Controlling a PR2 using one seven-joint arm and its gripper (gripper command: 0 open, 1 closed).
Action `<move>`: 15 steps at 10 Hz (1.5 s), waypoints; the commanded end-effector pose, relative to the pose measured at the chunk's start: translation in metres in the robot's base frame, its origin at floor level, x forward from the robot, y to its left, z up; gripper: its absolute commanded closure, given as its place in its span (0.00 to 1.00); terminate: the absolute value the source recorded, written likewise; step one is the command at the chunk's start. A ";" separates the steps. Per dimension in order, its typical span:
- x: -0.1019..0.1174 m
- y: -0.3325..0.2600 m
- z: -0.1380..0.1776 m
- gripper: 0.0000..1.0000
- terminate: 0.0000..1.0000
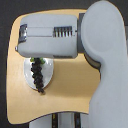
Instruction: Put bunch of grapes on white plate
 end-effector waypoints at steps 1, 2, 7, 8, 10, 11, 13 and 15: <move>0.025 -0.013 0.065 0.00 0.00; 0.024 -0.019 0.070 0.00 0.00; 0.043 -0.133 0.080 0.00 0.00; 0.047 -0.168 0.083 0.00 0.00; 0.050 -0.227 0.092 0.00 0.00; 0.052 -0.248 0.096 0.00 0.00; 0.052 -0.281 0.107 0.00 0.00; 0.055 -0.316 0.115 0.00 0.00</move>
